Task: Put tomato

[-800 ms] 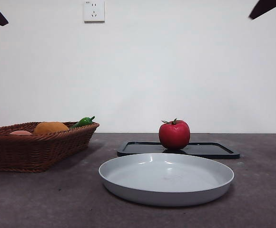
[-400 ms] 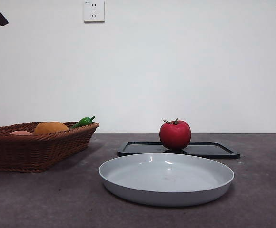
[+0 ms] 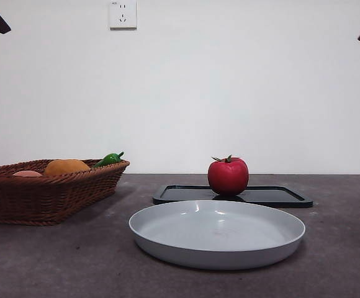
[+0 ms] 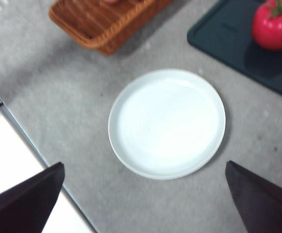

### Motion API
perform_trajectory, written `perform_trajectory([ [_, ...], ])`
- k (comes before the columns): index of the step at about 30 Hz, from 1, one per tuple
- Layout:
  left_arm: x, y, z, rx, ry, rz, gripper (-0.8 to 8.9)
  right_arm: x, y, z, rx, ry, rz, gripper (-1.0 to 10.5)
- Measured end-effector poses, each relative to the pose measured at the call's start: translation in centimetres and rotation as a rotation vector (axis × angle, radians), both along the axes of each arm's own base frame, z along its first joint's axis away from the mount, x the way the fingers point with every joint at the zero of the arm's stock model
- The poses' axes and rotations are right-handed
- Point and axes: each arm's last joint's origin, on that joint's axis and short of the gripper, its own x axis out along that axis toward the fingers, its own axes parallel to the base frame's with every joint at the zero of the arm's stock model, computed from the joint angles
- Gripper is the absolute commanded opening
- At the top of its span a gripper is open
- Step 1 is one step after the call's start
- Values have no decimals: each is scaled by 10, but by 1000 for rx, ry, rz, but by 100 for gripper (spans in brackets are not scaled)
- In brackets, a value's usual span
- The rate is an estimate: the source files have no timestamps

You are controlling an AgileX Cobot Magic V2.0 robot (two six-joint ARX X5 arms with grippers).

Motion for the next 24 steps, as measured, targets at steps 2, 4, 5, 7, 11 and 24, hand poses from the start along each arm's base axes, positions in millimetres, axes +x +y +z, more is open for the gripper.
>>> perform_trajectory([
  [2, 0, 0, 0, 0, 0, 0, 496, 1, 0, 1, 5, -9, 1, 552],
  [4, 0, 0, 0, 0, 0, 0, 490, 1, 0, 1, 6, -13, 1, 479],
  [5, 0, 0, 0, 0, 0, 0, 483, 1, 0, 1, 7, -13, 1, 443],
  [7, 0, 0, 0, 0, 0, 0, 397, 1, 0, 1, 7, -12, 1, 374],
  [11, 0, 0, 0, 0, -1, 0, 139, 1, 0, 1, 7, -12, 0, 183],
  [24, 0, 0, 0, 0, 0, 0, 8, 3, 1, 4, 22, -47, 0, 6],
])
